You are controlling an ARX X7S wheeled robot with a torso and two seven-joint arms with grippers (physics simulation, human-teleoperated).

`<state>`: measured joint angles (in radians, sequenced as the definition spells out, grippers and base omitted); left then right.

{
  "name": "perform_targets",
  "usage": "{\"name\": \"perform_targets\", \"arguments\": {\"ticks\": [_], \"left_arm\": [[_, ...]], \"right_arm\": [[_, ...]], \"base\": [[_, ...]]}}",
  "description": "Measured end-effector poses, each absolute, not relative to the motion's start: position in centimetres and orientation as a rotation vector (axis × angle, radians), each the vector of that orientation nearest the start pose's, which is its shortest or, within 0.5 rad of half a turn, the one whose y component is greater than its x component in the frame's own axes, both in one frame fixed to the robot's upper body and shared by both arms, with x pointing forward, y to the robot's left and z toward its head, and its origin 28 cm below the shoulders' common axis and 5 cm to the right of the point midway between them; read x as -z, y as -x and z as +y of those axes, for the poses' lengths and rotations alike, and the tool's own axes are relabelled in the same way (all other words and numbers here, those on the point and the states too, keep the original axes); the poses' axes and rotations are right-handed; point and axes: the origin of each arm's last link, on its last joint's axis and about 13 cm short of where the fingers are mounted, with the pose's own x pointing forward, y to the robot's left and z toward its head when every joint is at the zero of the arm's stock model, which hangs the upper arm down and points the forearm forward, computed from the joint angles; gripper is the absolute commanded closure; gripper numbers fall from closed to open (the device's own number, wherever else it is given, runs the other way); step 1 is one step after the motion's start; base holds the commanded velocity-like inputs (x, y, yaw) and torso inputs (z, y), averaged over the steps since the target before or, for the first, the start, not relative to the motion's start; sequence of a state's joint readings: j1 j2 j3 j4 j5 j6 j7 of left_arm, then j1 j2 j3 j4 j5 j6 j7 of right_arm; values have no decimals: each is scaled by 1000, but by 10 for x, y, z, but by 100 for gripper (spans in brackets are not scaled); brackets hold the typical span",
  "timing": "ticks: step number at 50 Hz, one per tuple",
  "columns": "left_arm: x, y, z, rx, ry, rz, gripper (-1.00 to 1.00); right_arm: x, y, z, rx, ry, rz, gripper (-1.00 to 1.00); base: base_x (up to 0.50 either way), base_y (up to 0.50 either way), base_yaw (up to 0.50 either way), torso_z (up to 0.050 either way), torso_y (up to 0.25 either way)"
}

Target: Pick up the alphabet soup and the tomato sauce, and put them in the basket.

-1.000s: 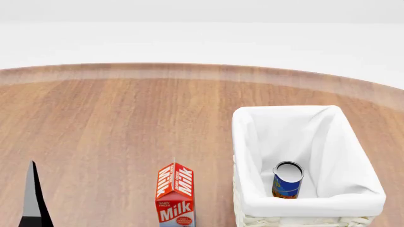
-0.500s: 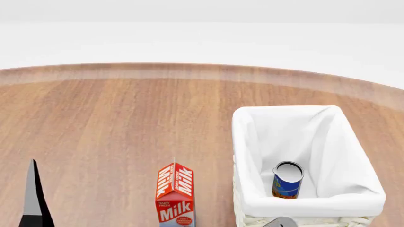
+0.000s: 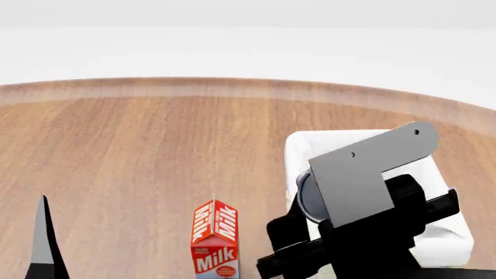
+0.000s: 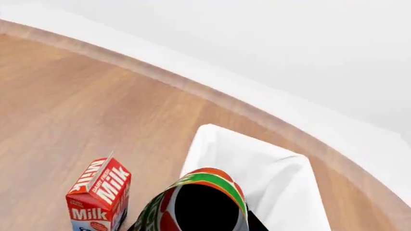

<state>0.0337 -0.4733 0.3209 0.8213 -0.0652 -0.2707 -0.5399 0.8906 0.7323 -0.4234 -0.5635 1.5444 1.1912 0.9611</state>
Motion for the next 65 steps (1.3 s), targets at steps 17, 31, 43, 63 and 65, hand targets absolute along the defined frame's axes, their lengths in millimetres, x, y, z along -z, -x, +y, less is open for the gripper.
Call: {"name": "perform_targets", "arguments": {"ticks": [17, 31, 43, 63, 65], "left_arm": [[-143, -163, 208, -59, -183, -471, -100], [-143, -164, 208, -59, -183, -472, -100], [-144, -163, 208, -58, -183, -471, -100], [-143, -164, 208, -58, -183, -470, -100], [-143, -164, 208, -59, -183, -470, -100]], "right_arm": [[-228, -277, -131, -61, 266, 284, 100], [-211, -322, -137, 6, 210, 332, 100], [-188, -346, -136, 28, 160, 380, 100], [-149, -375, -136, 85, 104, 452, 100], [-145, -377, -136, 92, 101, 458, 100]], "base": [[0, 0, 0, 0, 1], [0, 0, 0, 0, 0], [0, 0, 0, 0, 0], [0, 0, 0, 0, 1], [0, 0, 0, 0, 0]]}}
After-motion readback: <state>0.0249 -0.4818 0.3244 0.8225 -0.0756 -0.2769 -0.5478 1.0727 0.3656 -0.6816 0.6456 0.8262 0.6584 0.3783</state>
